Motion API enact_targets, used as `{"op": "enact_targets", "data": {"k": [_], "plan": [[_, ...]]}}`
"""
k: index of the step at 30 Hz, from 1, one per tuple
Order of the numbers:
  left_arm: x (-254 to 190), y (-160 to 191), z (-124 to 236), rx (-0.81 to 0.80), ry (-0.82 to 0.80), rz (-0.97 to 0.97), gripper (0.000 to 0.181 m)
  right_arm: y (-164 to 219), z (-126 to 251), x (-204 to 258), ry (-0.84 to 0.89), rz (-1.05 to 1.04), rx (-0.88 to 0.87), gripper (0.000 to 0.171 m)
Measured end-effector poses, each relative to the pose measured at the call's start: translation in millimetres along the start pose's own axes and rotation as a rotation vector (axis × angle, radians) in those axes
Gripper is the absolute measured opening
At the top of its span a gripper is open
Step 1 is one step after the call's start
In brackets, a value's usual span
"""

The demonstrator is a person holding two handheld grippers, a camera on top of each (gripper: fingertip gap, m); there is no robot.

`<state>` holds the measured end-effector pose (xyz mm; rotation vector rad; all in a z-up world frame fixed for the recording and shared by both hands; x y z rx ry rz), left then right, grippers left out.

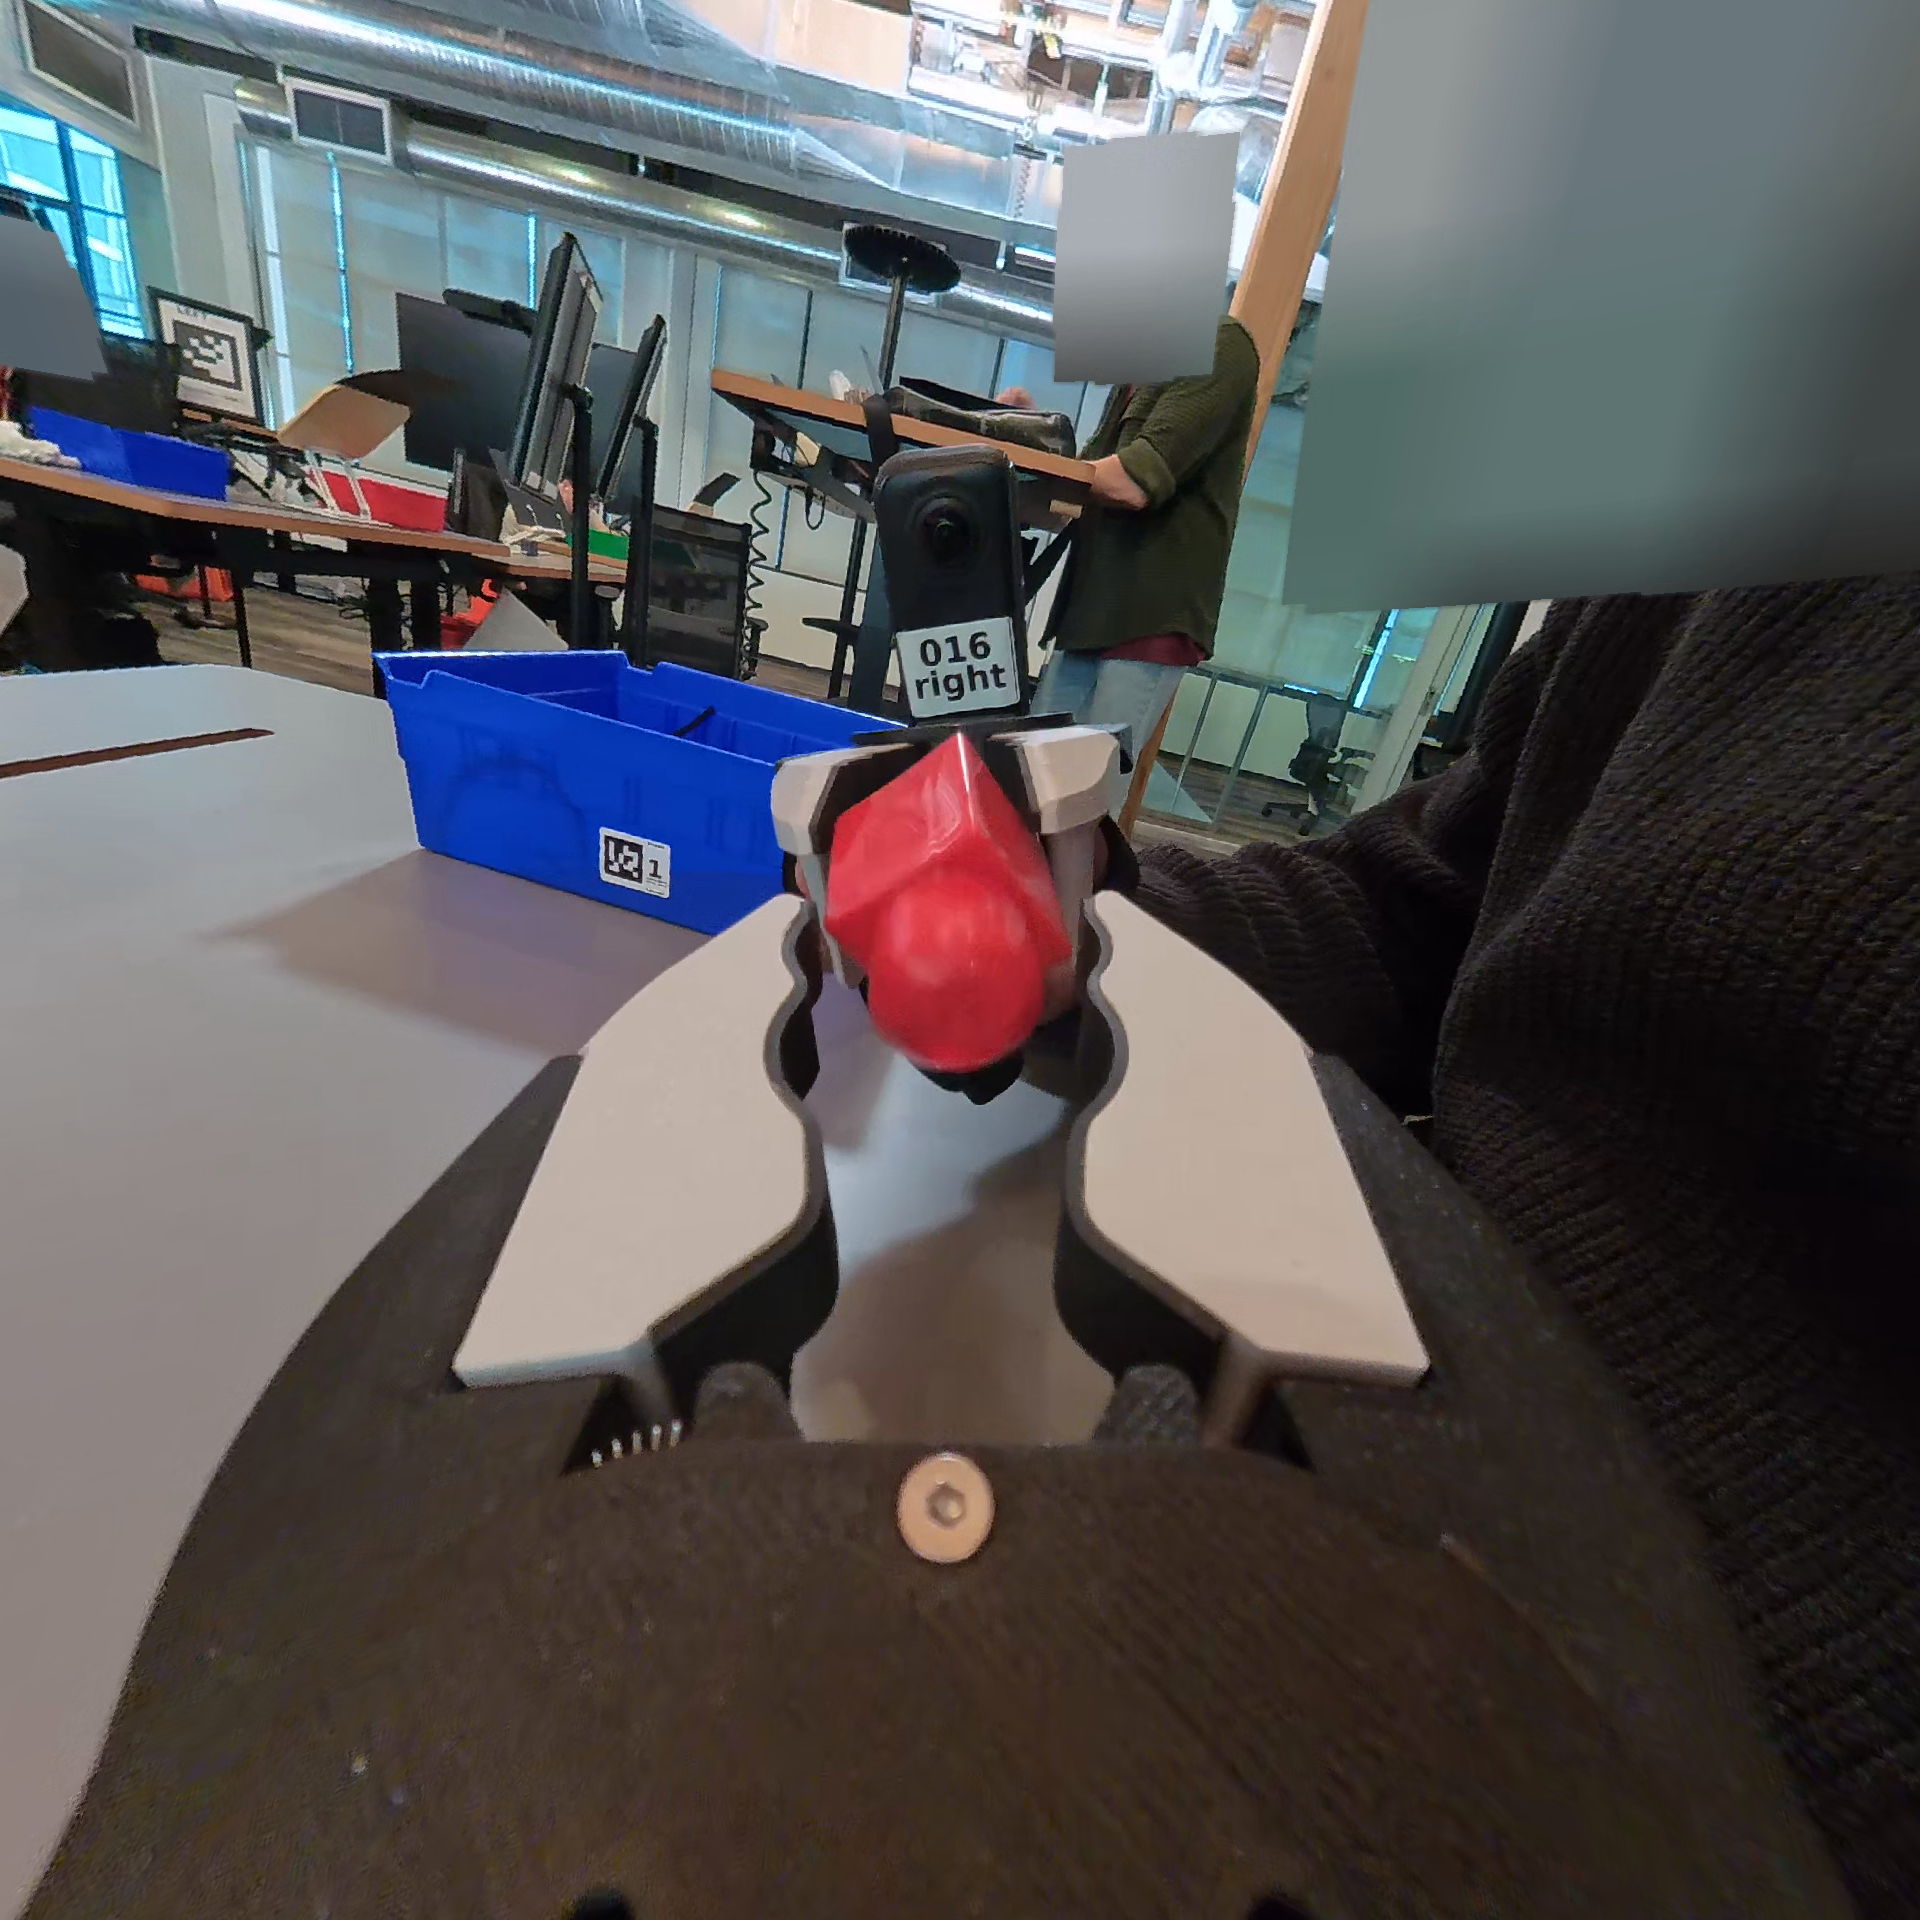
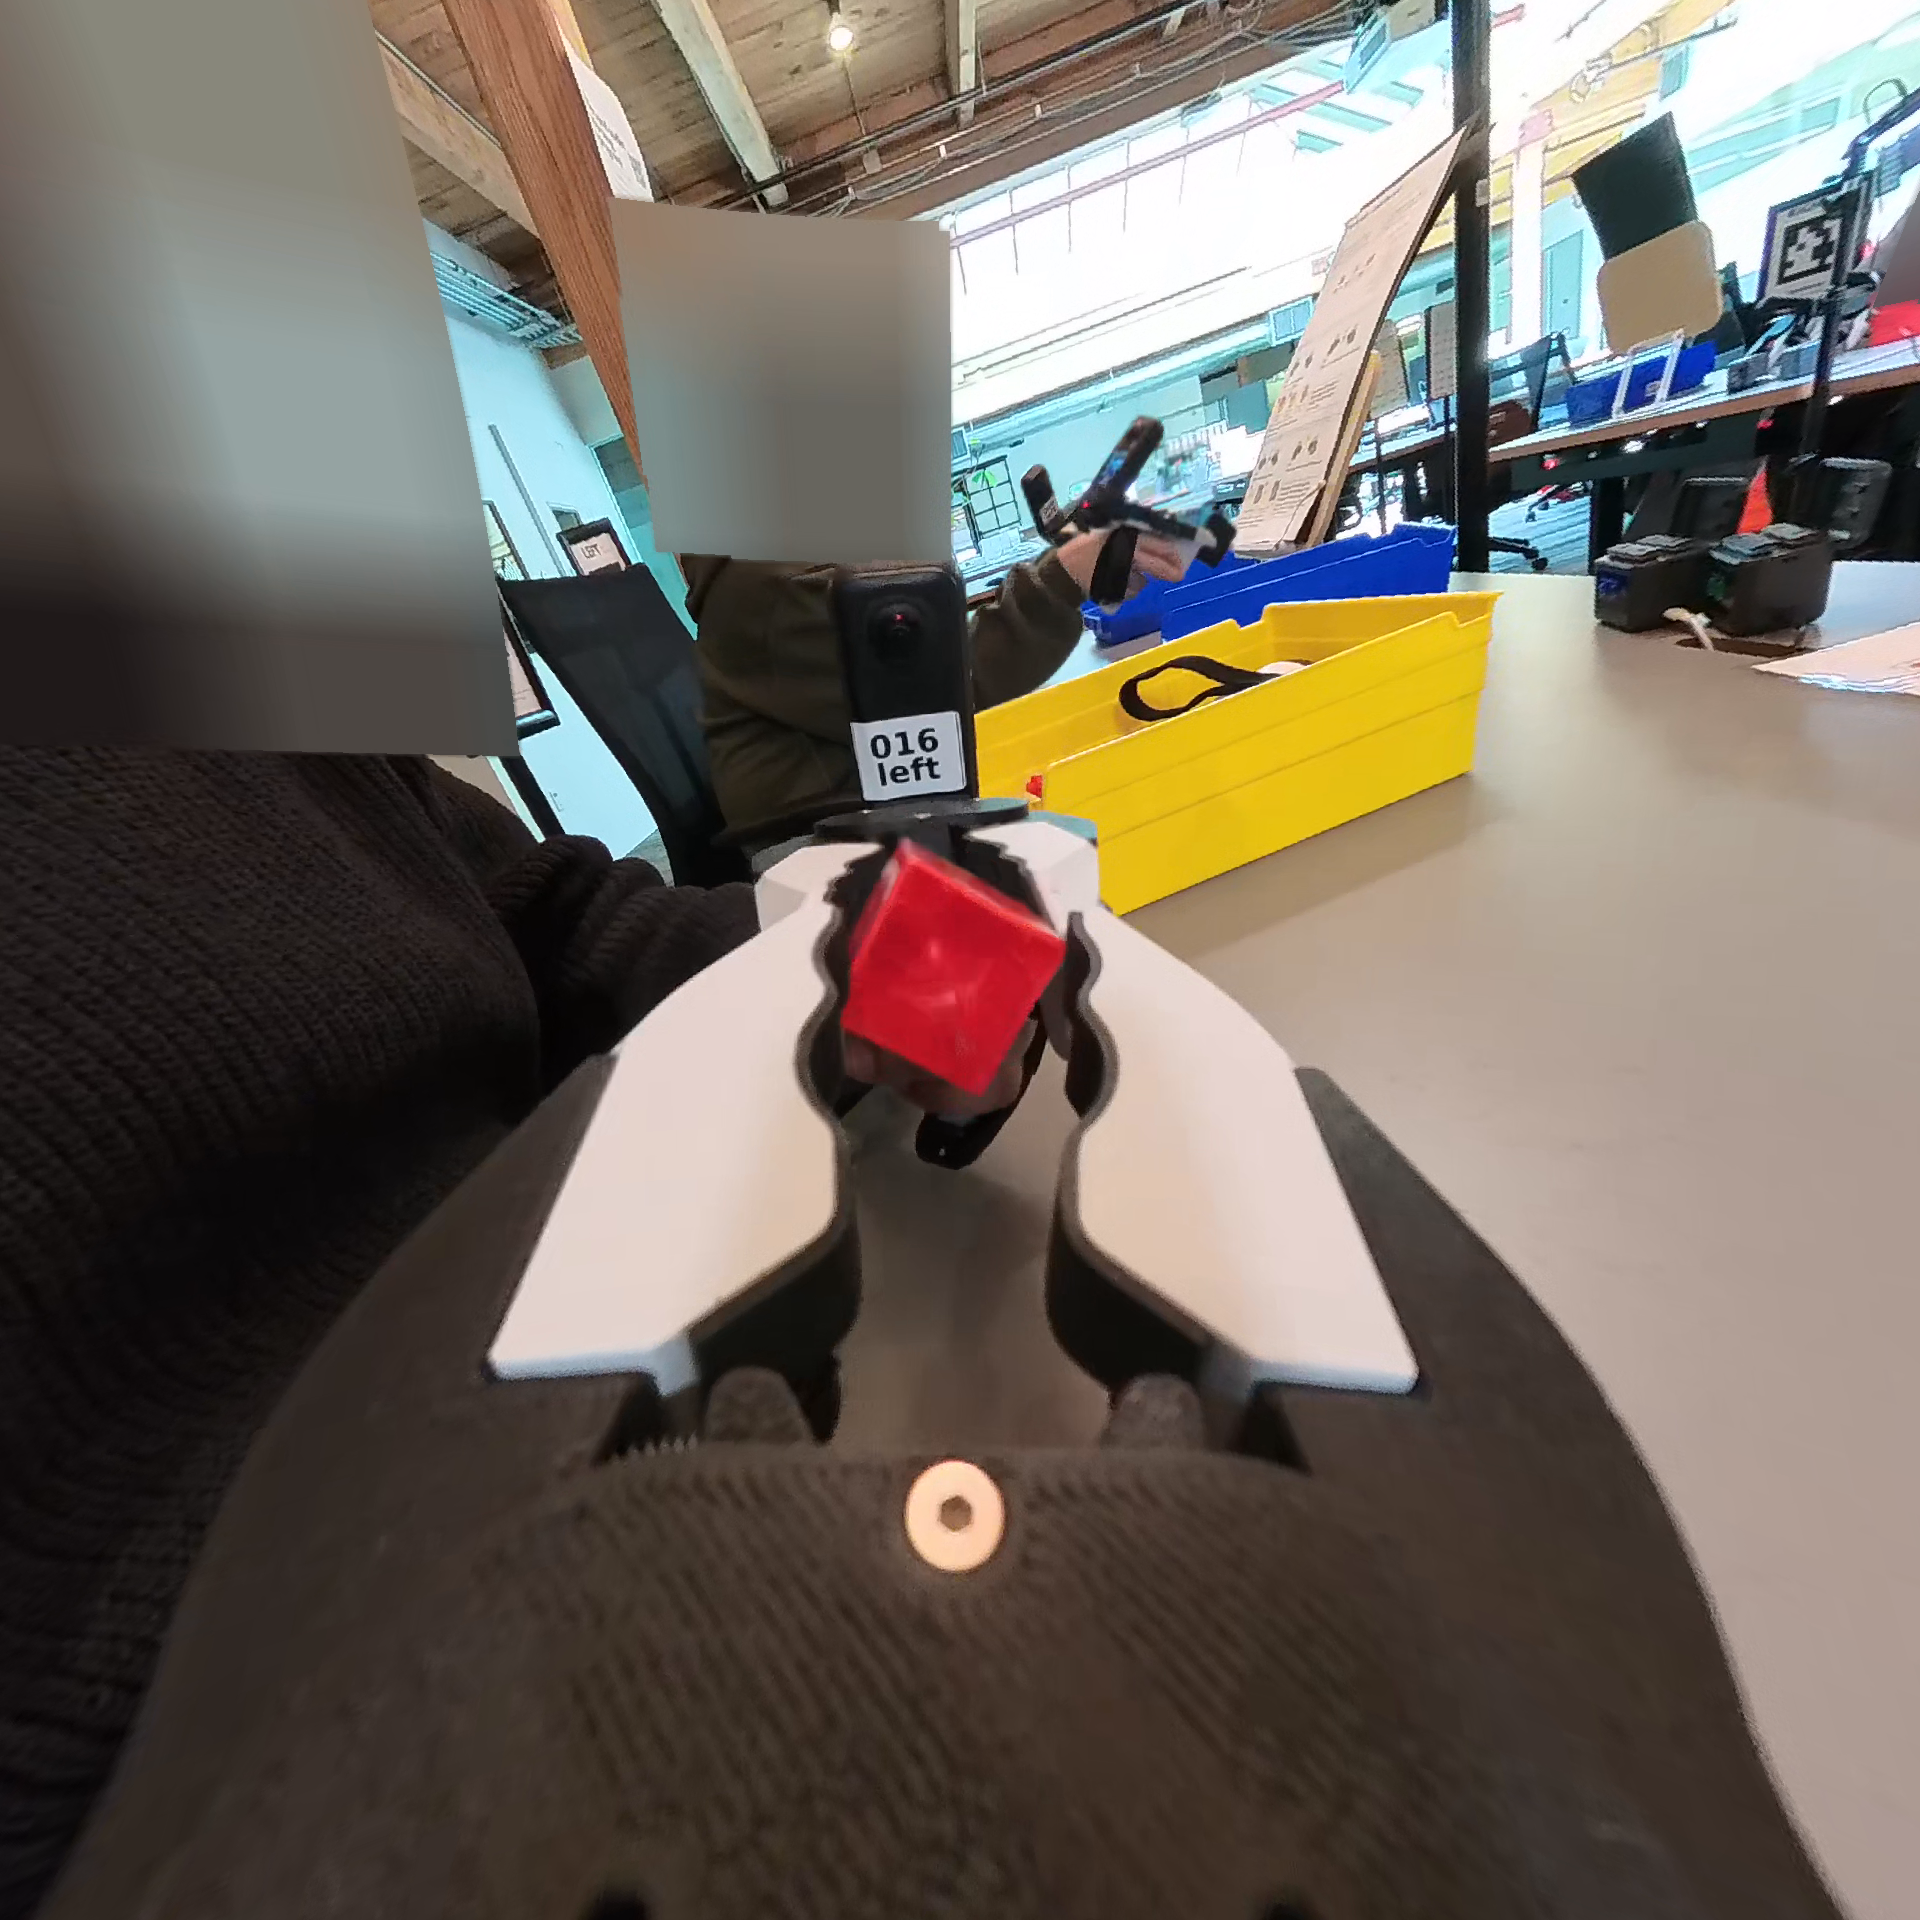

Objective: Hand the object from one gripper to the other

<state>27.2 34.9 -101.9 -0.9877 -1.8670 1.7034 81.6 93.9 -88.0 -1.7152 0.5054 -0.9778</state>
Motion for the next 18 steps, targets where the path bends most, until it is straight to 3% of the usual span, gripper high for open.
{"op": "enact_targets", "data": {"k": [3, 4, 5, 9, 11, 14, 18], "plan": [[1, 1, 0, 0.01, -0.006, 0.013, 0.039, 2, 0, -2, 0.009, -0.006, 0.011, 0.037], [3, 3, 0, 0.026, -0.017, 0.013, 0.022, 3, 0, -2, 0.013, 0.0, 0.021, 0.025], [4, 6, 0, 0.054, -0.03, 0.007, 0.012, 4, 0, -4, 0.032, 0.012, 0.03, 0.0], [9, 10, -1, 0.092, -0.094, -0.025, 0.028, 7, 1, -12, 0.13, 0.056, 0.078, 0.0], [14, 10, 1, 0.099, -0.137, -0.034, 0.027, 5, 3, -15, 0.153, 0.062, 0.074, 0.0], [20, 11, 4, 0.103, -0.16, -0.005, 0.027, 7, 6, -23, 0.204, 0.078, 0.124, 0.021], [29, 9, 8, 0.08, -0.199, 0.045, 0.027, 11, 12, -32, 0.28, 0.125, 0.19, 0.031]]}}
Point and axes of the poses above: each gripper's, where its closed fingertips meet, z back along the fingers, y out of its underside, x = y × z across the jaws, the point moved 4 cm from there along z, back along the fingers, and after that the axes turned 4 degrees about -z, right-handed, at the moved point
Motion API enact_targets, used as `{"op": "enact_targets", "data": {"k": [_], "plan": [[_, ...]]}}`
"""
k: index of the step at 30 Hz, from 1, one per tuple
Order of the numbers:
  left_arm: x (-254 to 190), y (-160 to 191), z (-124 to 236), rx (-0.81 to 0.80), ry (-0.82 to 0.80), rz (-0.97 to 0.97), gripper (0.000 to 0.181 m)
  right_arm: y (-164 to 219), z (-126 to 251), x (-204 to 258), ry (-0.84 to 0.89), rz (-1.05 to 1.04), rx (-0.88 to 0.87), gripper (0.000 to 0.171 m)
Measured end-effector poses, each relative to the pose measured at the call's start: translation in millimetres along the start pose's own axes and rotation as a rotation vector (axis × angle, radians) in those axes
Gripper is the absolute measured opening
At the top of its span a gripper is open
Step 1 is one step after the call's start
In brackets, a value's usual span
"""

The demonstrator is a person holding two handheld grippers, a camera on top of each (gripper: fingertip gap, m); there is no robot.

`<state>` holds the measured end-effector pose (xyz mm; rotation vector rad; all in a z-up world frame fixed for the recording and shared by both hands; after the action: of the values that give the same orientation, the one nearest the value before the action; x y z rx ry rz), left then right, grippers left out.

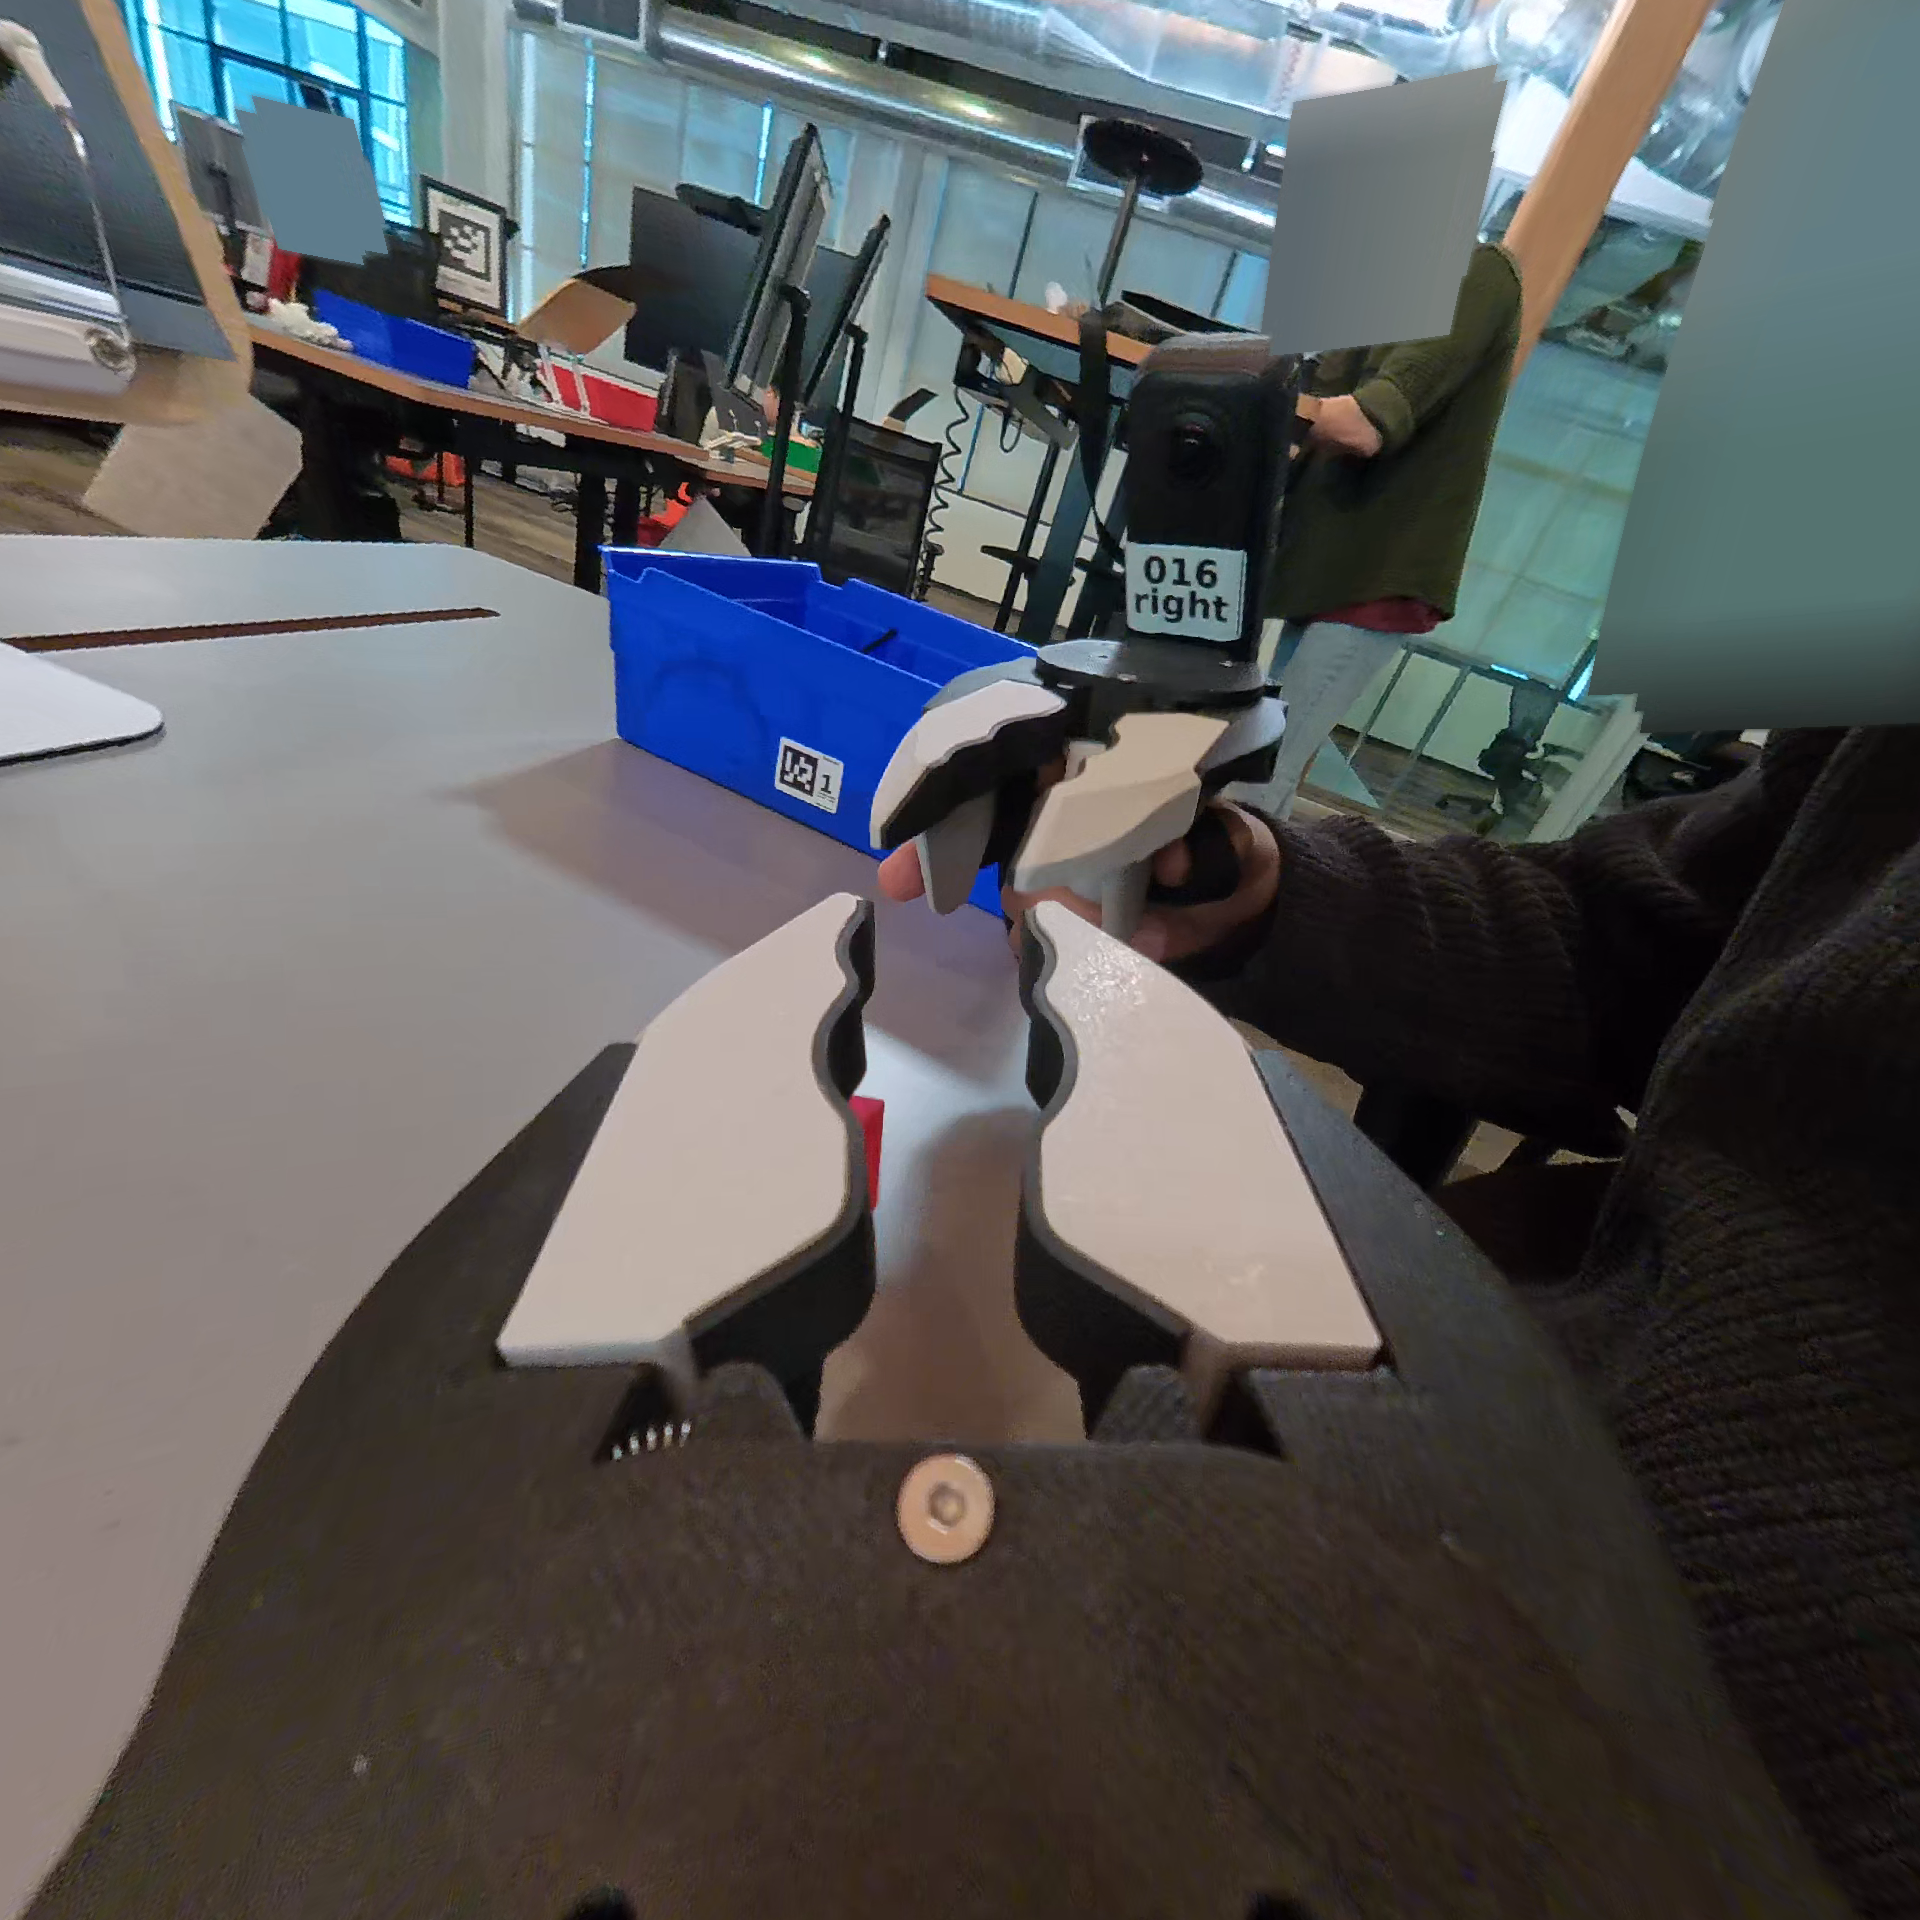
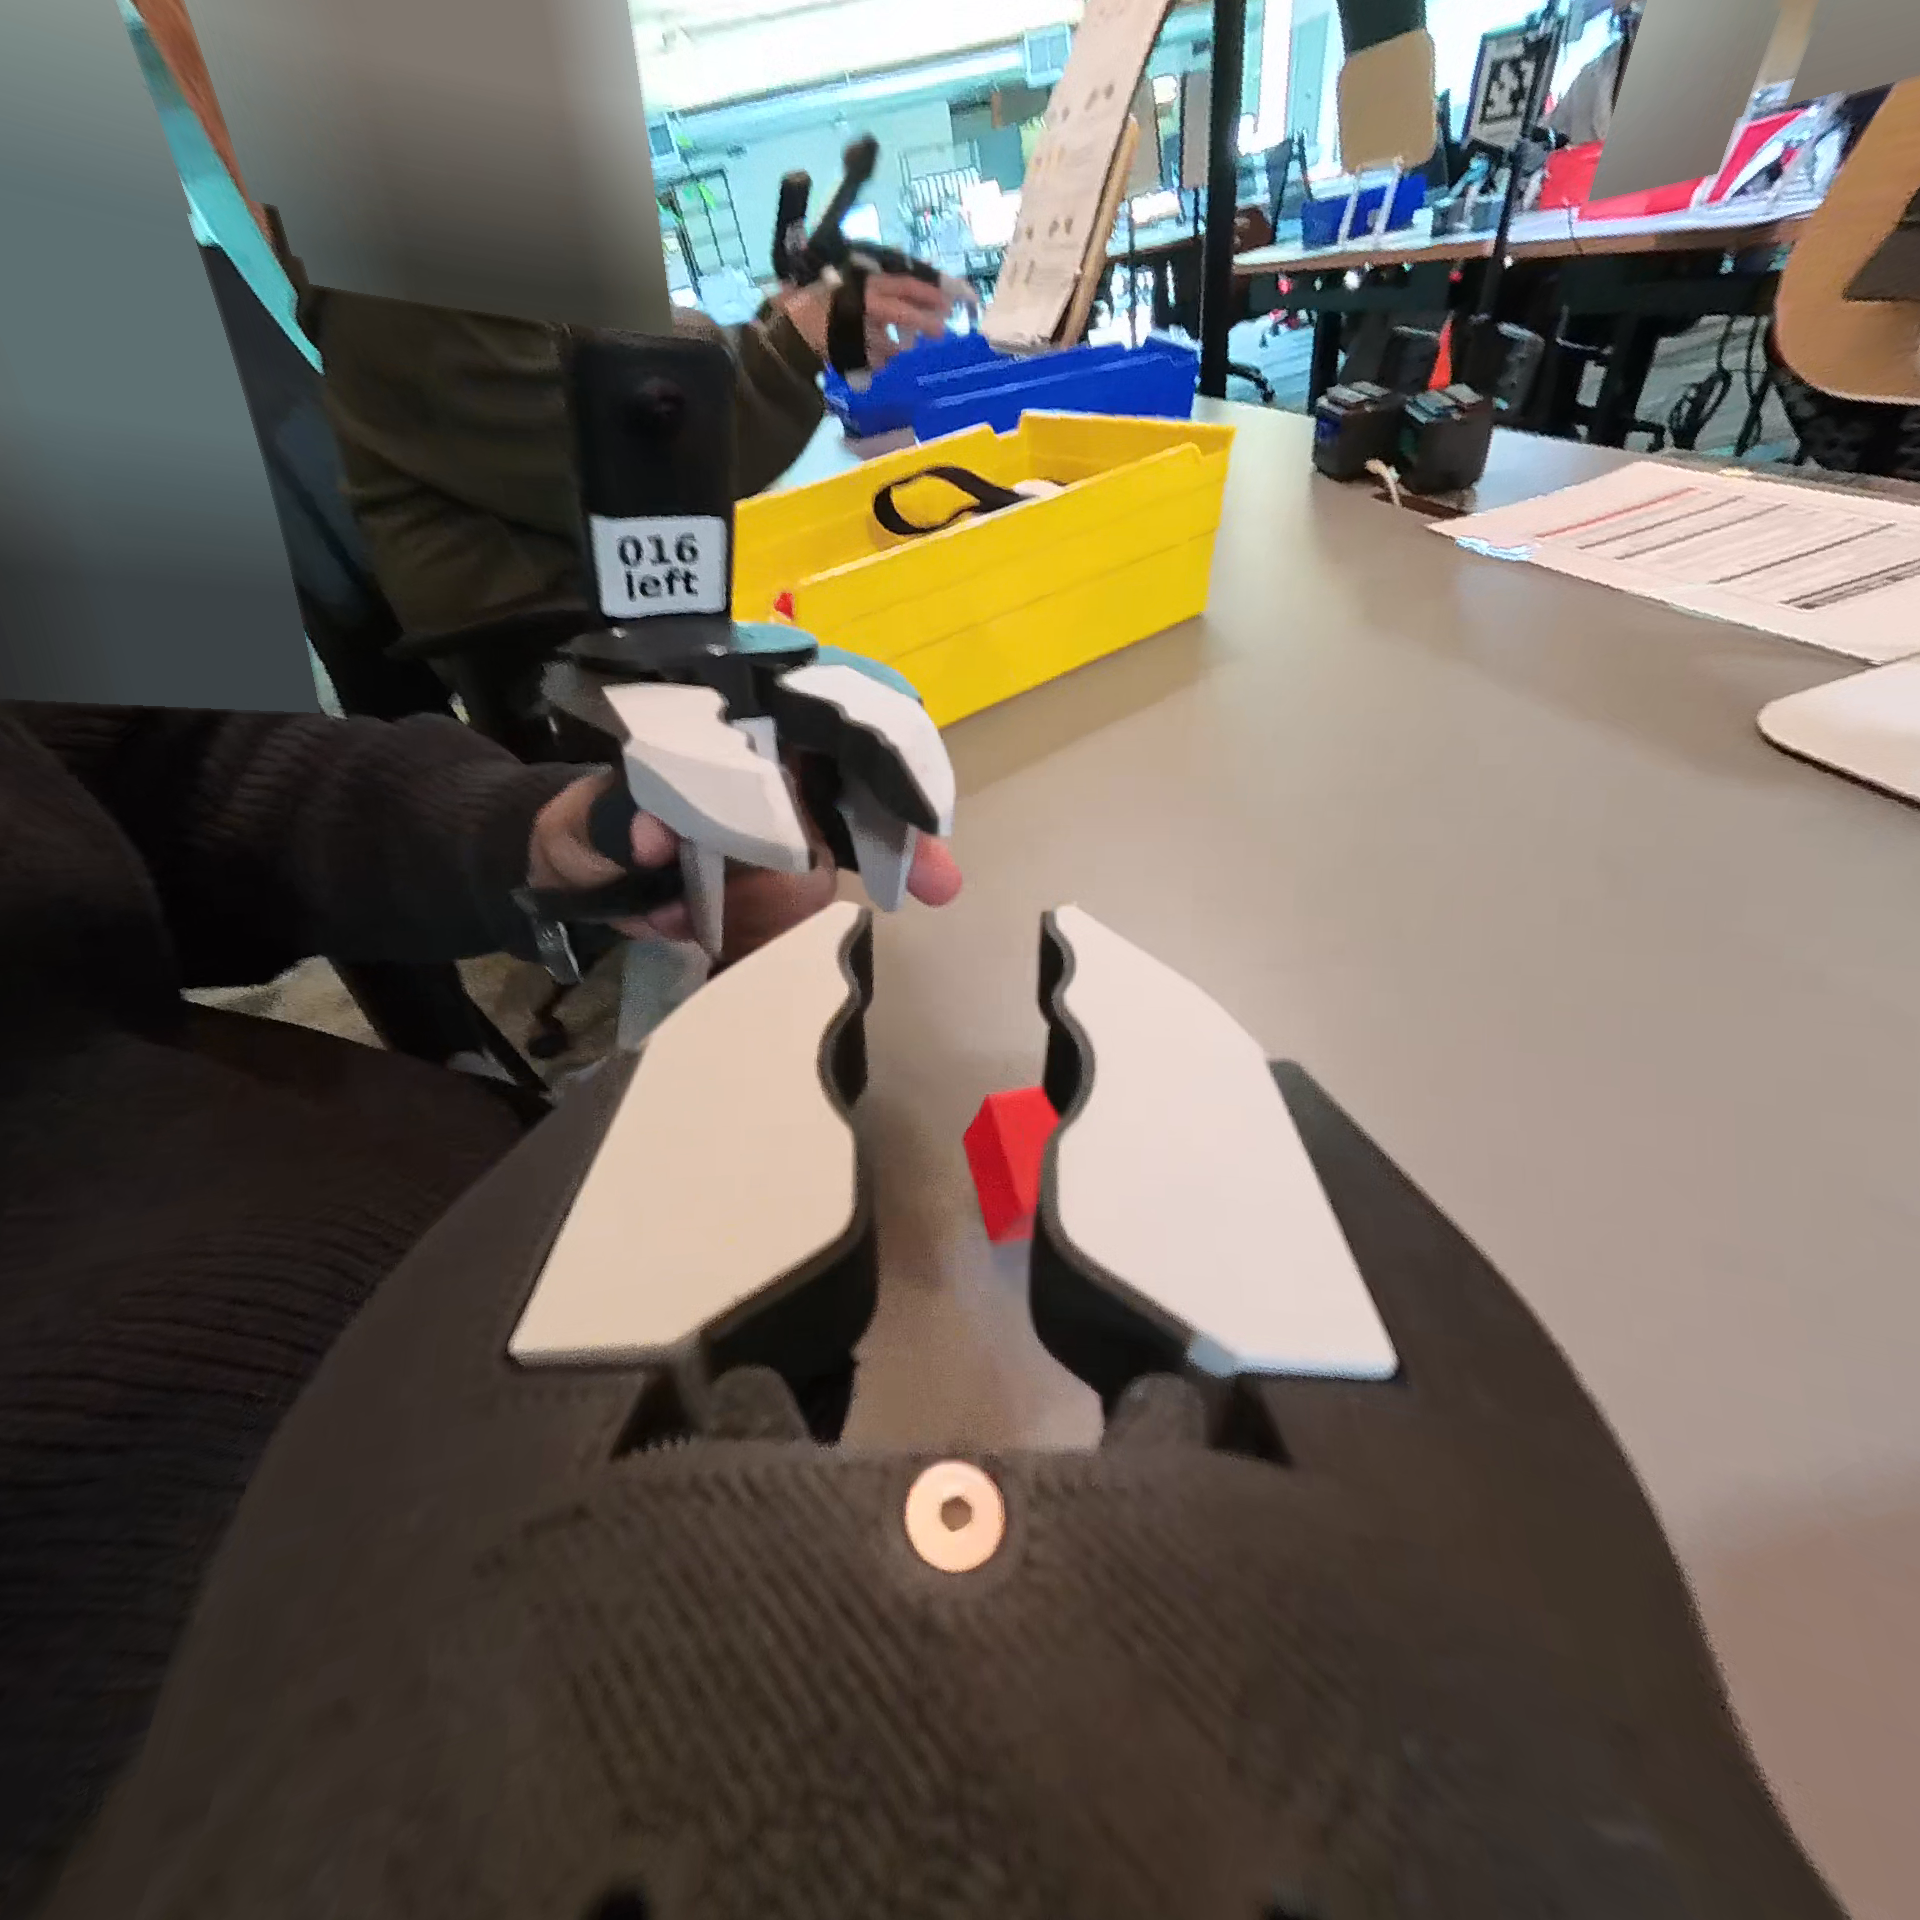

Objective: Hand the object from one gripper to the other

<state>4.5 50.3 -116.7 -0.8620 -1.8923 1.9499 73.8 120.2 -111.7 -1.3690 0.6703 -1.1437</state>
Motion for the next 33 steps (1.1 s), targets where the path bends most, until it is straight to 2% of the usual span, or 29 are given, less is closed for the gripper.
{"op": "enact_targets", "data": {"k": [9, 13, 15, 23, 29, 33], "plan": [[10, -1, 3, -0.017, -0.059, 0.032, 0.027, 47, -20, -14, 0.19, 0.147, 0.327, 0.053], [13, -3, 5, -0.038, -0.065, 0.061, 0.027, 62, -27, -23, 0.282, 0.21, 0.429, 0.08], [14, -4, 6, -0.048, -0.069, 0.073, 0.027, 69, -29, -28, 0.294, 0.207, 0.473, 0.086], [17, -3, 7, -0.053, -0.071, 0.103, 0.027, 73, -43, -42, 0.269, 0.087, 0.525, 0.079], [18, -3, 7, -0.061, -0.074, 0.122, 0.027, 78, -46, -39, 0.268, 0.128, 0.561, 0.066], [19, -2, 7, -0.06, -0.081, 0.119, 0.028, 78, -46, -38, 0.276, 0.155, 0.565, 0.066]]}}
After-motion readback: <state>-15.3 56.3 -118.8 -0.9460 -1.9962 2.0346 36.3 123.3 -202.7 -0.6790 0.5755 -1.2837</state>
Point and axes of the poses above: each gripper's, where its closed fingertips meet, z back along the fingers, y out of its underside, x = y × z across the jaws, the point moved 4 cm from there along z, back along the fingers, and after that the axes turned 4 degrees about -z, right-handed, at the moved point
